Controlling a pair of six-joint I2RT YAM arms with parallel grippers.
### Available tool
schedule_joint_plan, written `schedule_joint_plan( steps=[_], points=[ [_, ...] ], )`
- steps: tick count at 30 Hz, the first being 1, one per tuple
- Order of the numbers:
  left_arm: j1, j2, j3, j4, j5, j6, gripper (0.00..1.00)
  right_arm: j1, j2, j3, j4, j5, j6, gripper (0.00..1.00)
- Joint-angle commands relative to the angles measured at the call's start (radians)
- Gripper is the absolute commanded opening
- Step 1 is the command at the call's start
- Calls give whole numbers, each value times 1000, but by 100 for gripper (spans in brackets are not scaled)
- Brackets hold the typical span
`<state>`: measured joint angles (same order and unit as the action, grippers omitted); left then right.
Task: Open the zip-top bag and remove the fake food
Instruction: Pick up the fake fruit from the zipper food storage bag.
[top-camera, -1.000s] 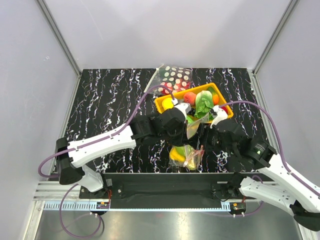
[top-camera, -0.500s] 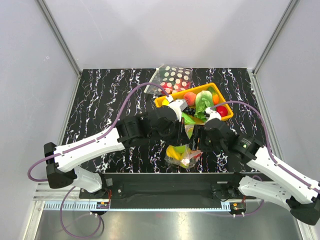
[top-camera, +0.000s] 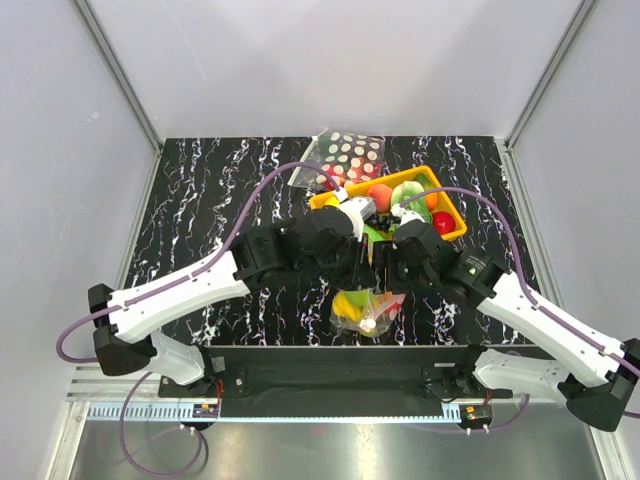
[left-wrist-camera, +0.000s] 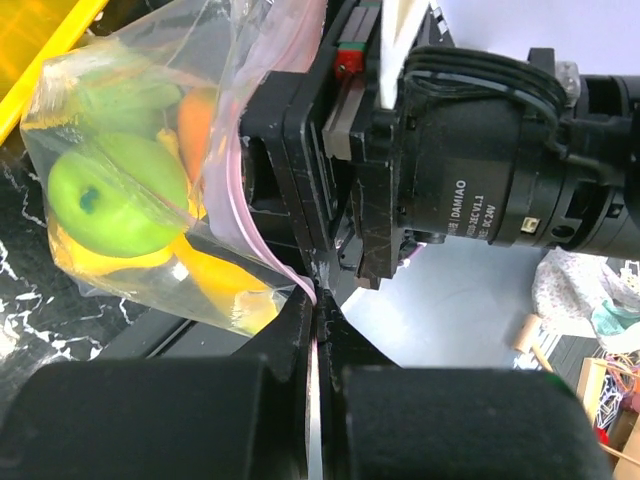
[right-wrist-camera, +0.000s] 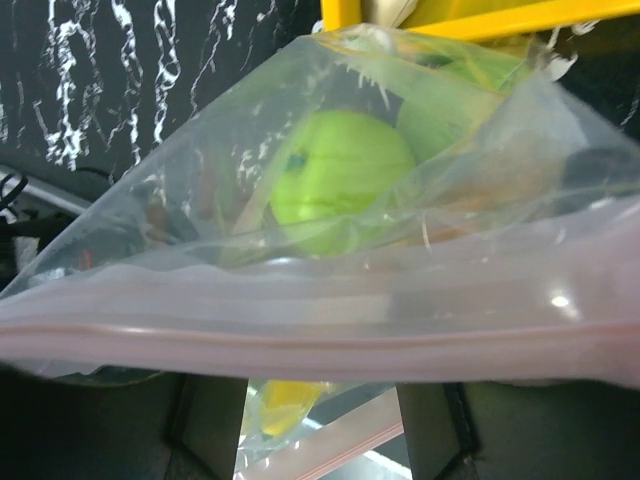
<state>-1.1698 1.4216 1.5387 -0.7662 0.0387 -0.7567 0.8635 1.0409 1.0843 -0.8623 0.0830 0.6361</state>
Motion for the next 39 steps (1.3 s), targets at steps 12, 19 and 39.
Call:
schedule_joint_plan(
  steps=[12, 19, 39],
  points=[
    [-14, -139, -126, 223, -123, -55, 0, 11, -120, -78, 427, -112, 269, 61],
    [-18, -81, -120, 301, -86, -12, 0, 11, -13, -67, 445, -181, 225, 62],
    [-16, -390, -428, 300, -378, -9, 79, 11, -102, -83, 129, 70, 180, 52]
  ],
)
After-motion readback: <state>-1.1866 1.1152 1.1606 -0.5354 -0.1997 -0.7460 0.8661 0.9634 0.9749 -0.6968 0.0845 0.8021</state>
